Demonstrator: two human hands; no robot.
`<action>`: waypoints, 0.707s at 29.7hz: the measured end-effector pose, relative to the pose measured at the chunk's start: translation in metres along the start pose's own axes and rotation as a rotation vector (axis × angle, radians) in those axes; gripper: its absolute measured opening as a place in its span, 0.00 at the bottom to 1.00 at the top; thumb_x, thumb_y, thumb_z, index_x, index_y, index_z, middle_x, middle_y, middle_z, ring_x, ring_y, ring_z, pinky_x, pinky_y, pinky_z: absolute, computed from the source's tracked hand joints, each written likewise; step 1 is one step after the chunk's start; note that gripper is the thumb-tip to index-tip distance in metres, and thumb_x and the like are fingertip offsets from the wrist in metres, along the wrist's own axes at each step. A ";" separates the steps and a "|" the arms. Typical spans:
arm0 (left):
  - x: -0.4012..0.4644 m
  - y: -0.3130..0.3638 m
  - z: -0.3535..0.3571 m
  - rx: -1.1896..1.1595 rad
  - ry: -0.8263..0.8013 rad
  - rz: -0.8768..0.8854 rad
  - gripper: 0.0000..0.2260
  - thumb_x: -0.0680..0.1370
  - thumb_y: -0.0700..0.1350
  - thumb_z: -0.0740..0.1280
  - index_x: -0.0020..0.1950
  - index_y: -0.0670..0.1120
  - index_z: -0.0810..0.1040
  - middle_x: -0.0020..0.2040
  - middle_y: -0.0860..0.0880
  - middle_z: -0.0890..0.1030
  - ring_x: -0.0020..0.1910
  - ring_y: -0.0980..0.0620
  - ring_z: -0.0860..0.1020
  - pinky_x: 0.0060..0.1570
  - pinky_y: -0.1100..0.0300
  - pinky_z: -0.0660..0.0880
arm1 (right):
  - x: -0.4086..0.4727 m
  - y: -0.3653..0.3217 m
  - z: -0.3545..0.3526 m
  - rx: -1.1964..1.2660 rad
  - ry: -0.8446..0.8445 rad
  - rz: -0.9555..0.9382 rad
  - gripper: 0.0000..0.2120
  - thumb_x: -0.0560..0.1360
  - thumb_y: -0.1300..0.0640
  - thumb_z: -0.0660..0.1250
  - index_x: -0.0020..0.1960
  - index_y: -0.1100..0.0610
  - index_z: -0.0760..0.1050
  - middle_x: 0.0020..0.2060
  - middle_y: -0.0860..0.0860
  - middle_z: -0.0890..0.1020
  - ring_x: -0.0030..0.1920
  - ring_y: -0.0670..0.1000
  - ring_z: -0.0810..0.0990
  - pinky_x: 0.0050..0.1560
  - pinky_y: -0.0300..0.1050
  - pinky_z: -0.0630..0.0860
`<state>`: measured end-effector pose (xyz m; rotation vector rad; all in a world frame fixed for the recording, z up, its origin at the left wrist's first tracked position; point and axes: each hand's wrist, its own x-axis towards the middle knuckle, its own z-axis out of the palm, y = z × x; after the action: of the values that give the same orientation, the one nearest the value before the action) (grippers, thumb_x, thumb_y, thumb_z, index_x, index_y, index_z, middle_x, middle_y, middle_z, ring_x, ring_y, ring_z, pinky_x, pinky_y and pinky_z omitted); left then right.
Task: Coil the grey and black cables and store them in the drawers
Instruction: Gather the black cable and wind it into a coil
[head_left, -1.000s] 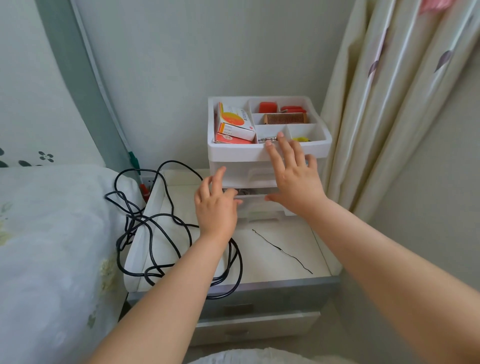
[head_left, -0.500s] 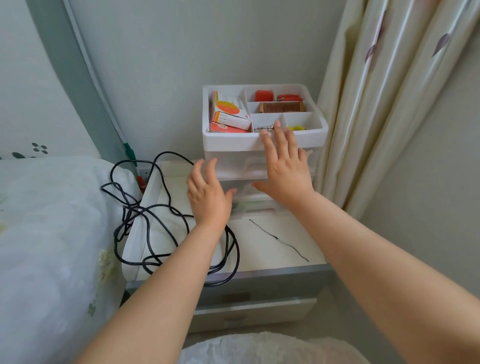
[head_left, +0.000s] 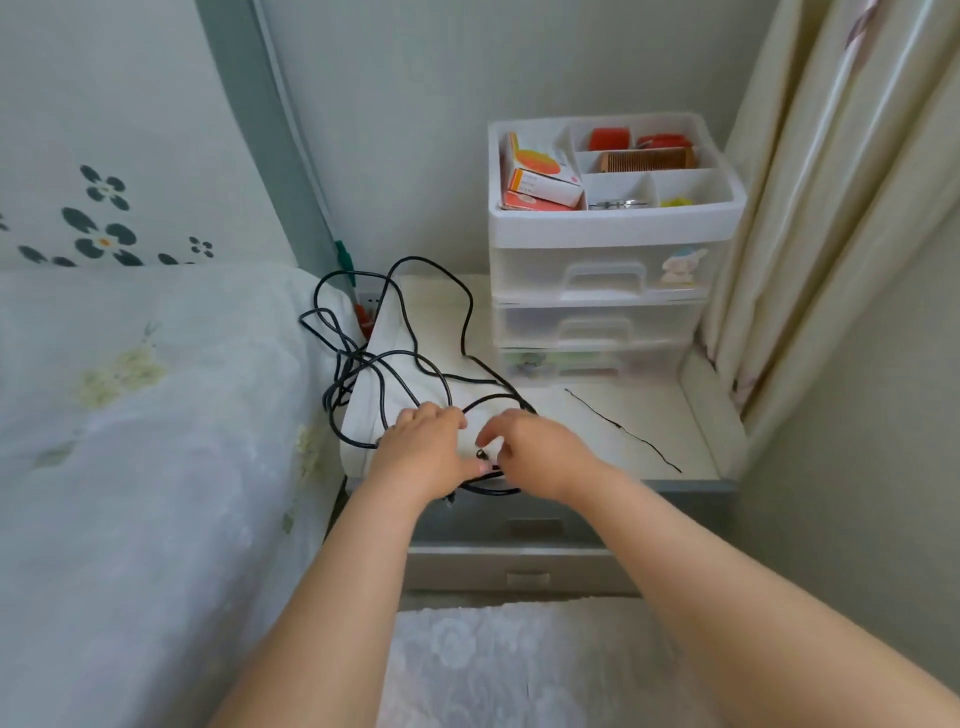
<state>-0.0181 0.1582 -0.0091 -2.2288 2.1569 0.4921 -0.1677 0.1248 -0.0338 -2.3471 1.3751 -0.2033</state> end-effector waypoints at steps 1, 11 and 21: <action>-0.003 -0.001 0.003 0.081 -0.054 0.005 0.25 0.74 0.57 0.68 0.68 0.50 0.69 0.65 0.48 0.72 0.65 0.46 0.68 0.61 0.52 0.68 | -0.003 -0.002 0.008 -0.037 -0.065 -0.014 0.19 0.77 0.60 0.57 0.66 0.50 0.71 0.62 0.52 0.73 0.57 0.56 0.76 0.53 0.48 0.74; -0.032 0.024 0.014 -0.357 -0.085 0.204 0.07 0.77 0.50 0.68 0.54 0.52 0.76 0.49 0.56 0.80 0.47 0.56 0.78 0.47 0.60 0.74 | -0.024 0.005 -0.003 0.715 0.148 0.187 0.08 0.80 0.55 0.60 0.56 0.54 0.75 0.48 0.52 0.81 0.44 0.51 0.81 0.49 0.45 0.77; -0.031 0.050 0.001 -0.106 0.716 0.346 0.23 0.80 0.49 0.60 0.74 0.50 0.61 0.75 0.47 0.62 0.74 0.47 0.59 0.72 0.50 0.54 | -0.046 0.022 -0.033 1.036 0.326 0.152 0.06 0.79 0.61 0.63 0.52 0.63 0.75 0.36 0.55 0.83 0.21 0.45 0.64 0.23 0.35 0.63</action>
<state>-0.0674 0.1858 0.0078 -2.3332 2.9297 -0.2665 -0.2191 0.1462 -0.0090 -1.3686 1.1464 -1.0098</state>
